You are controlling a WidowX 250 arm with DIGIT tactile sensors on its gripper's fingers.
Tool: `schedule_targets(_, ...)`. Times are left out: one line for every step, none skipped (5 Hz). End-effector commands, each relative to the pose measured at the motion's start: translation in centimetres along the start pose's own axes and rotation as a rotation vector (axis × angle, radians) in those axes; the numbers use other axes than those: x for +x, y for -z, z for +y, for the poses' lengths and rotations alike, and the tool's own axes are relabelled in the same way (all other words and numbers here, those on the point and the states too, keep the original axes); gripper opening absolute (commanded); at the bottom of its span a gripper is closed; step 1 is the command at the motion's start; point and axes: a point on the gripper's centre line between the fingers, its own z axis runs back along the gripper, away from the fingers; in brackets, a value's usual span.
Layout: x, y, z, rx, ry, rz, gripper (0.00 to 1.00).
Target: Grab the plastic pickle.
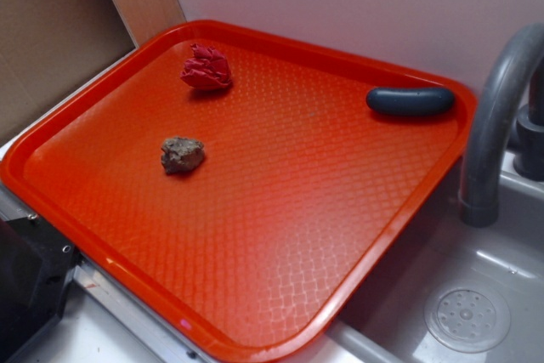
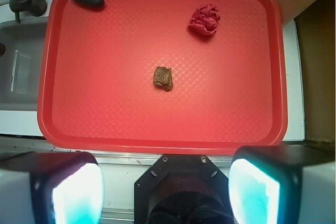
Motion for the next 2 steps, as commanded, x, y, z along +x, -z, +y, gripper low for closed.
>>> schedule_targets(0.0,0.0,0.0,0.0,0.0,0.0,1.0)
schedule_targets(1.9,1.2,-1.3,0.01,0.085,-0.055,1.0)
